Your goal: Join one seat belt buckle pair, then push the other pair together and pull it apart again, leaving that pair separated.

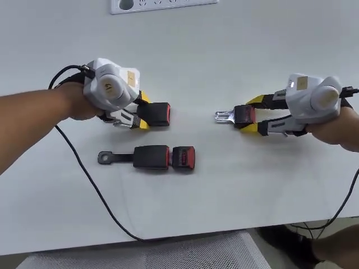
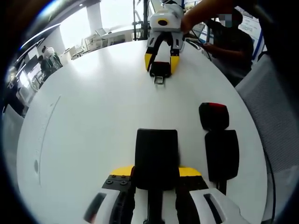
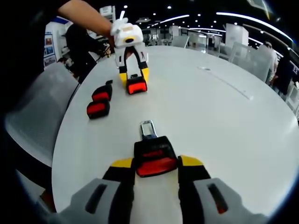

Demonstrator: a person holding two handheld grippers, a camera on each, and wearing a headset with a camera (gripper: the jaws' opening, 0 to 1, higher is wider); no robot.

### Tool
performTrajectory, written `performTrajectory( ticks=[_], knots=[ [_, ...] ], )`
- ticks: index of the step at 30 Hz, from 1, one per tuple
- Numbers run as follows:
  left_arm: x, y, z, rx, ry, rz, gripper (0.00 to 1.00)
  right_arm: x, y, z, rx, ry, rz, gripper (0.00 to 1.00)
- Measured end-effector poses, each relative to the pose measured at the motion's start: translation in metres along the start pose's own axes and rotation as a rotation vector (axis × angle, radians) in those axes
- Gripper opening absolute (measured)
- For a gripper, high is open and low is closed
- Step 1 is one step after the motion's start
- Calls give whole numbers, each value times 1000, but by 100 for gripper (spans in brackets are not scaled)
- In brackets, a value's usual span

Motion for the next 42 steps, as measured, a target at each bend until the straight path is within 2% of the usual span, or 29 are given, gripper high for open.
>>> performTrajectory(
  ticks=[21, 27, 30, 34, 35, 36, 38, 39, 42],
  knots=[
    [0, 3, 1, 0, -1, 5, 34, 14, -10, -4, -23, -1, 8, 36],
    [0, 5, 1, -2, -1, 10, 34, 14, -10, -6, -2, 5, 15, 36],
    [0, 5, 2, 17, 0, 7, 35, 14, -10, -7, 15, 10, 26, 36],
    [-1, 8, 1, 24, -7, 24, 36, 12, -8, -9, 12, -8, 40, 38],
    [-1, 8, 1, 49, -5, 25, 37, 12, -8, -9, 13, -12, 41, 39],
    [-1, 9, 0, 64, -10, 21, 40, 13, -6, -9, 16, -26, 36, 42],
    [2, 11, 0, 71, 7, 12, 52, 13, 0, -11, -30, -52, 2, 51],
    [3, 14, 1, 78, 16, -7, 58, 15, 3, -12, -53, -69, -12, 54],
    [11, 21, 4, 146, 59, -60, 66, 17, 5, -20, -101, -142, -21, 65]
  ],
)
Point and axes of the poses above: the centre of the closed fingertips' face, and the gripper's own axes: x roughly backward along the fingers, z roughly to its left, y roughly out of its top, the point moved 2 cm from there along x, roughly backward along the fingers, and after that the axes turned 5 degrees about -y, right-handed, at the moved point
